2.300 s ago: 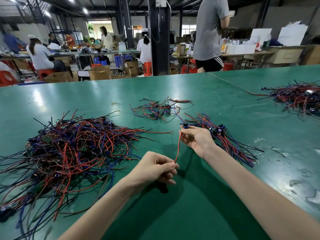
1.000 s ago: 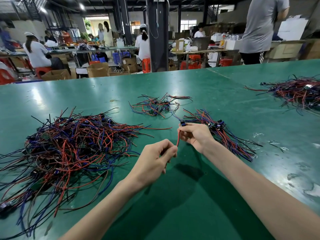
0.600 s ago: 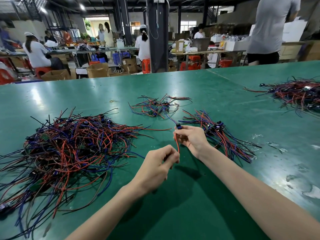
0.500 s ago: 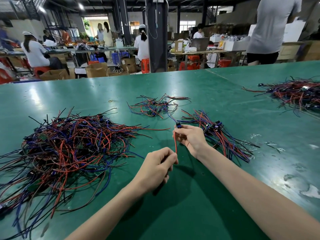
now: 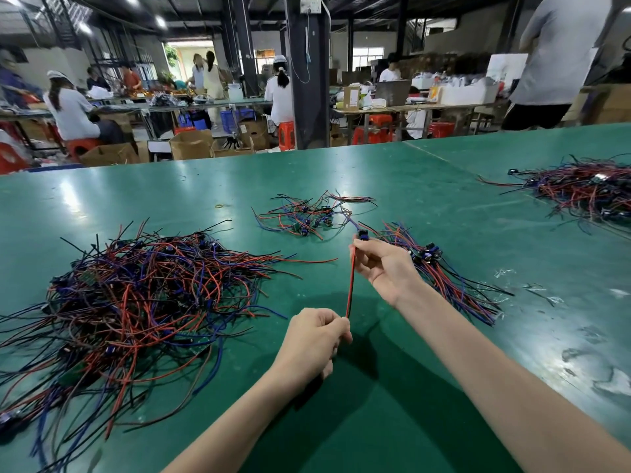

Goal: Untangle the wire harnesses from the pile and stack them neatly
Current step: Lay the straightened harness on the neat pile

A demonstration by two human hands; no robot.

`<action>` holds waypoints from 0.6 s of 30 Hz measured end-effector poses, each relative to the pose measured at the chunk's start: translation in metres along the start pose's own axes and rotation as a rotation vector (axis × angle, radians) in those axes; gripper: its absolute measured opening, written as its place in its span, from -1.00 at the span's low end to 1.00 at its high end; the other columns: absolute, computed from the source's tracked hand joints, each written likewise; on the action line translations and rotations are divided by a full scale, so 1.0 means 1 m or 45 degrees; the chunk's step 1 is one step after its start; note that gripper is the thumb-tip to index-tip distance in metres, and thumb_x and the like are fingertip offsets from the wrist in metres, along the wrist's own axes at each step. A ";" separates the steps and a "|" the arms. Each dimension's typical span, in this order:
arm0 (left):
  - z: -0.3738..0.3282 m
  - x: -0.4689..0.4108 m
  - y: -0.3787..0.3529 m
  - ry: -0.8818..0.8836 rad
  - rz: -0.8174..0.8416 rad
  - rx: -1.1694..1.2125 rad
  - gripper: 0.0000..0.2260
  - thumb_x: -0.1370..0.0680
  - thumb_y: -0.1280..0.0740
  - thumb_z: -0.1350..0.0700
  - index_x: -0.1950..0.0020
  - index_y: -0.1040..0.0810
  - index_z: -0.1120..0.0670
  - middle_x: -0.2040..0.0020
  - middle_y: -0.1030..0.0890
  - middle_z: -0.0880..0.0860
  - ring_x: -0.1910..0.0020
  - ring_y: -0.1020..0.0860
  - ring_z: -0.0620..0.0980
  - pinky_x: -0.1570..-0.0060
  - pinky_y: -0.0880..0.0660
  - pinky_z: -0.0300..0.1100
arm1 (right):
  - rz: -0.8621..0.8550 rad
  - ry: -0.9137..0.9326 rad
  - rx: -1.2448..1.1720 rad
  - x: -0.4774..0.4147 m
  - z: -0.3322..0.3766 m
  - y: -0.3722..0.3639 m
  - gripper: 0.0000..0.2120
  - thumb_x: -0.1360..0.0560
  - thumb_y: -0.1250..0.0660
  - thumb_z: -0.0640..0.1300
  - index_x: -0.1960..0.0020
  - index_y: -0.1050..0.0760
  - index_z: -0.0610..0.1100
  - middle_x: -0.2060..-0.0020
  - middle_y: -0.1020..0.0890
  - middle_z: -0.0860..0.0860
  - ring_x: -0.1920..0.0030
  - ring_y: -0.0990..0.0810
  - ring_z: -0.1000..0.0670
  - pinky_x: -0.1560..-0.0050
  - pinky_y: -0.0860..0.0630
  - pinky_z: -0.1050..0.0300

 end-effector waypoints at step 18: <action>-0.009 0.003 -0.006 -0.097 0.104 0.123 -0.63 -0.64 -0.15 0.01 0.18 -0.58 0.23 0.47 -0.44 0.01 0.61 -0.34 -0.05 0.65 -0.34 -0.27 | -0.530 0.509 2.067 -0.009 0.115 0.064 -0.76 -0.41 -0.40 -0.30 -0.07 -0.64 -0.20 0.00 -0.66 -0.20 -0.08 -0.57 -0.19 -0.16 -0.46 0.04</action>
Point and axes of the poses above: each hand's wrist, its own x-axis away from the middle knuckle, its own y-axis out of the back of the hand, z = x × y, the point moved 9 cm from there along -x, towards the middle knuckle
